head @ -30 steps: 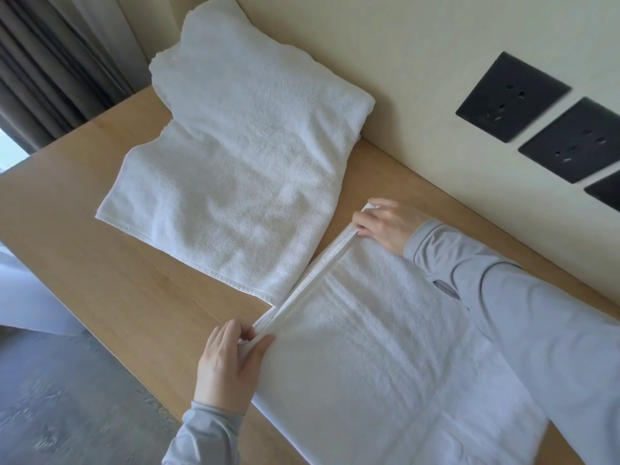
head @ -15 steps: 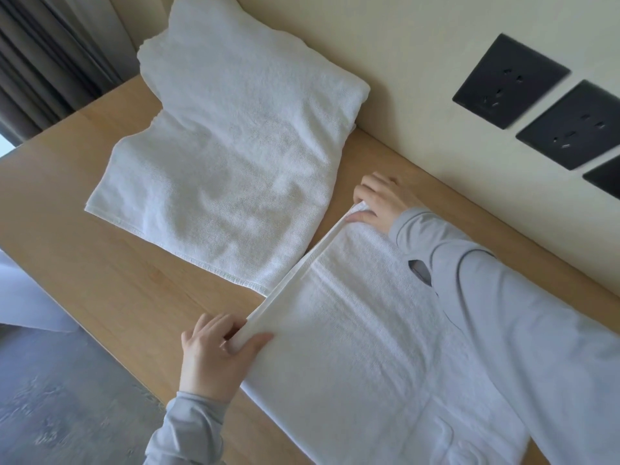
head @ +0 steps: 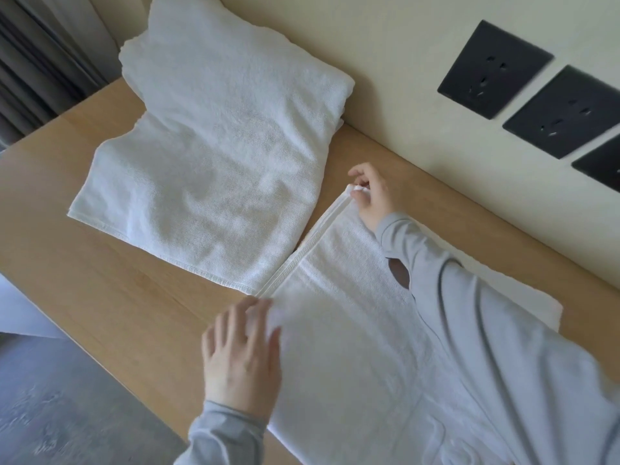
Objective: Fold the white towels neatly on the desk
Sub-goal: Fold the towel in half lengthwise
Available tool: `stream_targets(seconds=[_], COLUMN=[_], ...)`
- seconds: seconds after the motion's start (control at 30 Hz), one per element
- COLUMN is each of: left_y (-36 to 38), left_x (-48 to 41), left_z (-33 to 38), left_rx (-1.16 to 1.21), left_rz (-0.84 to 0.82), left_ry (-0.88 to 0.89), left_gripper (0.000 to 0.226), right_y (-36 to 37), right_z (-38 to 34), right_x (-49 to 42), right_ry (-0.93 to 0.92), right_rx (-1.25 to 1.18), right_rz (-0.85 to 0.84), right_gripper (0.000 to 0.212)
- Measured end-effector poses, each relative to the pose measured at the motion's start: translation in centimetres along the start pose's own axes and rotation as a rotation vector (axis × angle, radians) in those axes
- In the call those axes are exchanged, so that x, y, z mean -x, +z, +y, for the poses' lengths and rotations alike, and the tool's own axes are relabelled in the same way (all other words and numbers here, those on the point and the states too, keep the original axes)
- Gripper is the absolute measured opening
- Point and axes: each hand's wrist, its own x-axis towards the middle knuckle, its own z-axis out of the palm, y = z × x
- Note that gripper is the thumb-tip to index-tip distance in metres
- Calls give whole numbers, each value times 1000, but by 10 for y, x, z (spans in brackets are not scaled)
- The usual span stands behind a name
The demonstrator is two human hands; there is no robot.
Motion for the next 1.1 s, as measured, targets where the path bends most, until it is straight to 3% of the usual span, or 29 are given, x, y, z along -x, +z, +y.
stream_targets(seconds=[0.13, 0.27, 0.37, 0.43, 0.5, 0.67, 0.8, 0.9, 1.0, 1.03, 1.1], left_y=[14, 21, 26, 30, 32, 31, 31, 31, 32, 33, 34], left_x=[1, 1, 1, 2, 3, 1, 1, 0, 1, 2, 2], left_z=[16, 10, 7, 4, 2, 4, 6, 7, 7, 7, 7], left_rx=[-3, -42, -42, -41, -54, -56, -67, -93, -120, -125, -133], left_rz=[-81, -108, -82, -39, 1, -41, -58, -71, -83, -82, -68], left_ry=[76, 114, 133, 143, 163, 104, 87, 74, 77, 81, 83], left_gripper=[44, 53, 54, 50, 48, 53, 55, 56, 57, 57, 56], right_y=[-4, -9, 5, 27, 36, 1, -35, -39, -30, -26, -12], right_z=[-2, -10, -48, -61, -55, -3, 41, 47, 22, 10, -12], right_x=[1, 12, 55, 107, 146, 99, 53, 48, 65, 80, 128], right_ry=[-37, -52, -411, -745, -870, -702, -382, -314, -205, -214, -432], right_rx=[-78, 426, 294, 264, 370, 628, 717, 757, 725, 621, 445], right_rz=[54, 60, 52, -147, -379, -461, -410, -391, -257, -223, -223], right_gripper=[20, 27, 35, 41, 54, 64, 63, 63, 61, 62, 61])
